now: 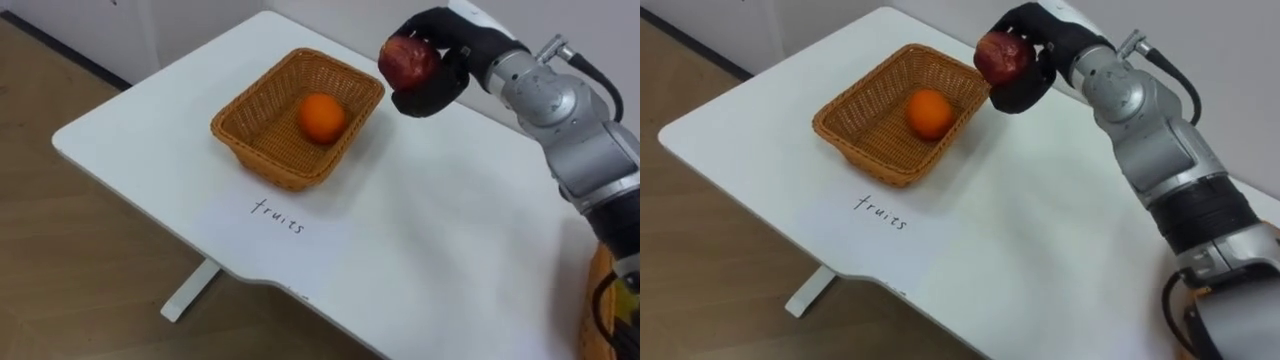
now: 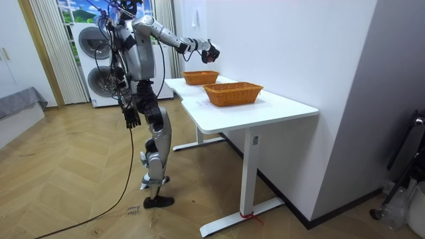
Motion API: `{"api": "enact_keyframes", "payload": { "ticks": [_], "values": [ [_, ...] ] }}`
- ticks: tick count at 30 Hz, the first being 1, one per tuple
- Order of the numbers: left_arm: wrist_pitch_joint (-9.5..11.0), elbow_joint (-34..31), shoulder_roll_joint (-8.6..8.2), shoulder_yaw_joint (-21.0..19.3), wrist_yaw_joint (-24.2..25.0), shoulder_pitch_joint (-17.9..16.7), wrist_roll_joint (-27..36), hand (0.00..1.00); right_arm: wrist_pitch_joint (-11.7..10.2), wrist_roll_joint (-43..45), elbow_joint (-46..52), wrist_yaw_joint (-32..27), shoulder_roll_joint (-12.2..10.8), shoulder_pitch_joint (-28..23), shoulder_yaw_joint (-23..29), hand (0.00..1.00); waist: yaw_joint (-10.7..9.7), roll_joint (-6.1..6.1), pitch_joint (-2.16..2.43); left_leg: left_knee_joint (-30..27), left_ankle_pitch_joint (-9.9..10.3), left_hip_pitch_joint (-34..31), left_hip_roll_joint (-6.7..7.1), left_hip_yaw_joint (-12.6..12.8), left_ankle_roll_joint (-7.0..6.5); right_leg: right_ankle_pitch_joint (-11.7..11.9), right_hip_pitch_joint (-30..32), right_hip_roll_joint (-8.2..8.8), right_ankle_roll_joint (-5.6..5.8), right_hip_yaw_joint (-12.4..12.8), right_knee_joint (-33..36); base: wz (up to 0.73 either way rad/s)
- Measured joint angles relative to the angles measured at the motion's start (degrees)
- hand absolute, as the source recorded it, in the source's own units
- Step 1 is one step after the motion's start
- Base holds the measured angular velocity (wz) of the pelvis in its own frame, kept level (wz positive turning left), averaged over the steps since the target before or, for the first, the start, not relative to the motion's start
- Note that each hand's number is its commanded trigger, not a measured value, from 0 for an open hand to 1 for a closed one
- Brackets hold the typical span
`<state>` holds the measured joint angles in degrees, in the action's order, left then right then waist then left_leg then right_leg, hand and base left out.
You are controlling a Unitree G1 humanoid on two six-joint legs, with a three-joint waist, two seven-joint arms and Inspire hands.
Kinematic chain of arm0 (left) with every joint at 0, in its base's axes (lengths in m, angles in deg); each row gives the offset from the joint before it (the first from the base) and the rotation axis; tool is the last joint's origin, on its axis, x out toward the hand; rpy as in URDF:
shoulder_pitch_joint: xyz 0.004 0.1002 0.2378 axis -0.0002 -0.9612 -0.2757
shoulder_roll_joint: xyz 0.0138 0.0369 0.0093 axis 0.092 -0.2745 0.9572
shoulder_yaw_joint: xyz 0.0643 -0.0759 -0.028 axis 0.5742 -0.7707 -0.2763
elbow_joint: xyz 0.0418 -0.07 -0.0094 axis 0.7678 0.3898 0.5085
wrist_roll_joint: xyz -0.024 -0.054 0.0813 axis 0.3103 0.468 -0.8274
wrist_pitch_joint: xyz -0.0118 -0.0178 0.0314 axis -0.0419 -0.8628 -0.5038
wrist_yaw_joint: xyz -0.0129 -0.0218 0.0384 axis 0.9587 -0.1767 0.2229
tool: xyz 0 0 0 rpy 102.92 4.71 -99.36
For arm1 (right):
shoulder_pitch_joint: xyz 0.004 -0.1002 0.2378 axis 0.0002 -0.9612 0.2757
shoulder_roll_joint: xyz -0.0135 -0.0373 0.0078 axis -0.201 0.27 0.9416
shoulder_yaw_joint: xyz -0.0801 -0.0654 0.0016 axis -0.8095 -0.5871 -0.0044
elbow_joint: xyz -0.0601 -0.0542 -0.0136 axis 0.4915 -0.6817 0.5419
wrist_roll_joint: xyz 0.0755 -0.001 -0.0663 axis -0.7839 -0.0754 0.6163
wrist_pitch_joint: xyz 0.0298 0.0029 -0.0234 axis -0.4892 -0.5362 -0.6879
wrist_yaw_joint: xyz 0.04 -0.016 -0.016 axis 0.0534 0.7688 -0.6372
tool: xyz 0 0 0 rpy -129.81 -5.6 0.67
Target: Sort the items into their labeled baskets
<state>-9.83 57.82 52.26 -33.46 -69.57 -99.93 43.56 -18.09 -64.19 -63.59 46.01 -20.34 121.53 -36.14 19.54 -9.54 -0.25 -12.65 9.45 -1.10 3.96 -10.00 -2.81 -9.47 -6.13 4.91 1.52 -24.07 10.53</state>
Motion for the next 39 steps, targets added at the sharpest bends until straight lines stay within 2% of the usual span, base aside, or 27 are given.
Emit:
{"api": "enact_keyframes", "payload": {
  "ticks": [7,13,17,20,23,27,28,32,33,34,35,37,39],
  "values": [
    [-0.7,0.0,-0.61,-3.4,0.2,-0.8,0.0,0.0,1.3,0.5,0.9,0.0,-0.6,0.0,-0.1,1.0,1.9,-0.45,0.22,1.1,0.0,2.0,-0.07,-0.4,-0.04,-0.2,-1.5,-0.04,0.36,0.2,0.0,0.04],
    [-1.0,0.0,-0.62,-3.3,0.5,-0.3,0.4,0.0,2.4,-0.3,1.1,0.0,-3.0,0.0,-0.8,1.0,2.9,-1.37,-0.13,1.1,0.0,2.8,0.08,-1.3,-0.03,-0.4,-2.6,0.05,0.61,-0.9,-0.1,0.08],
    [-1.4,0.0,-0.8,-3.3,1.5,-0.3,0.4,0.0,2.5,-0.5,1.0,0.0,-3.0,0.0,-0.8,1.0,3.0,-2.02,-0.21,1.0,0.0,2.7,0.71,-3.0,-0.07,-0.5,-3.4,0.27,0.76,-1.8,-0.2,0.22],
    [-1.9,0.0,-0.71,-3.3,1.4,-0.4,0.4,0.0,2.5,-0.4,0.6,0.0,-3.8,0.0,-0.8,1.0,3.8,-2.48,-0.4,0.9,0.0,2.7,1.06,-3.5,-0.09,-0.5,-4.0,0.28,0.85,-2.3,-1.0,0.1],
    [-1.9,0.2,-0.74,-3.2,1.4,-0.4,0.4,0.0,2.5,-0.3,-1.4,0.0,-4.6,0.0,-2.1,1.0,4.7,-2.46,-0.45,0.8,0.0,2.7,1.27,-4.4,-0.08,-0.7,-4.0,0.34,1.05,-2.9,-1.0,0.13],
    [-1.7,0.4,-0.73,-3.3,1.5,-0.6,0.3,0.0,2.4,-0.3,-1.4,0.0,-5.5,0.0,-2.8,1.0,5.9,-2.12,-0.71,0.8,0.0,2.7,1.37,-4.5,-0.08,-0.8,-3.9,0.51,1.29,-3.4,-0.9,0.02],
    [-1.7,0.4,-0.74,-3.6,1.5,-0.7,0.2,0.0,2.4,-0.3,-1.4,0.0,-5.6,0.0,-2.8,1.0,6.3,-2.09,-0.72,0.9,0.0,2.6,1.5,-4.5,-0.13,-1.0,-3.9,0.74,1.48,-4.4,-0.9,0.0],
    [-1.7,0.4,-0.73,-4.3,1.3,-1.3,-0.2,0.0,2.4,-0.4,-2.8,-0.1,-6.1,0.0,-2.8,1.0,7.7,-2.07,-0.74,0.9,-0.2,2.7,1.84,-4.7,-0.45,-1.2,-4.1,1.09,1.63,-4.5,-0.9,0.05],
    [-1.7,0.4,-0.74,-4.3,1.3,-1.5,-0.2,0.0,2.4,-0.4,-3.3,-0.1,-6.4,0.0,-2.9,0.75,7.9,-2.07,-0.75,1.0,-0.3,2.7,1.85,-4.7,-0.49,-1.2,-4.1,1.12,1.63,-4.6,-0.8,0.0],
    [-1.7,0.3,-0.78,-4.3,1.1,-1.7,-0.3,0.0,2.4,-0.2,-4.2,-0.1,-6.7,0.0,-3.6,0.67,8.9,-2.08,-0.75,1.1,-0.3,2.7,1.82,-4.5,-0.51,-1.2,-4.0,1.18,1.63,-4.6,-0.8,-0.07],
    [-1.7,0.2,-0.81,-4.3,1.0,-1.7,-0.3,0.0,2.4,-0.1,-4.8,-0.1,-6.9,0.0,-3.9,0.02,9.3,-2.08,-0.75,1.1,-0.2,2.7,1.82,-4.4,-0.55,-1.2,-3.9,1.18,1.63,-4.6,-0.8,-0.06],
    [-1.8,-0.1,-0.98,-4.3,0.2,-2.1,-0.3,0.0,2.4,0.1,-7.1,-0.1,-8.7,0.0,-4.5,0.0,9.8,-2.0,-0.81,1.0,-0.2,2.5,1.84,-4.6,-0.58,-1.2,-3.9,1.2,1.63,-5.1,-0.8,0.03],
    [-1.8,-0.3,-1.01,-4.3,-0.2,-2.0,-0.3,0.0,2.4,0.1,-7.8,0.0,-9.0,0.0,-5.2,0.0,10.3,-2.0,-0.86,0.9,-0.2,2.1,1.84,-4.8,-0.57,-1.2,-3.8,1.2,1.63,-5.9,-0.9,0.06]
  ]
}}
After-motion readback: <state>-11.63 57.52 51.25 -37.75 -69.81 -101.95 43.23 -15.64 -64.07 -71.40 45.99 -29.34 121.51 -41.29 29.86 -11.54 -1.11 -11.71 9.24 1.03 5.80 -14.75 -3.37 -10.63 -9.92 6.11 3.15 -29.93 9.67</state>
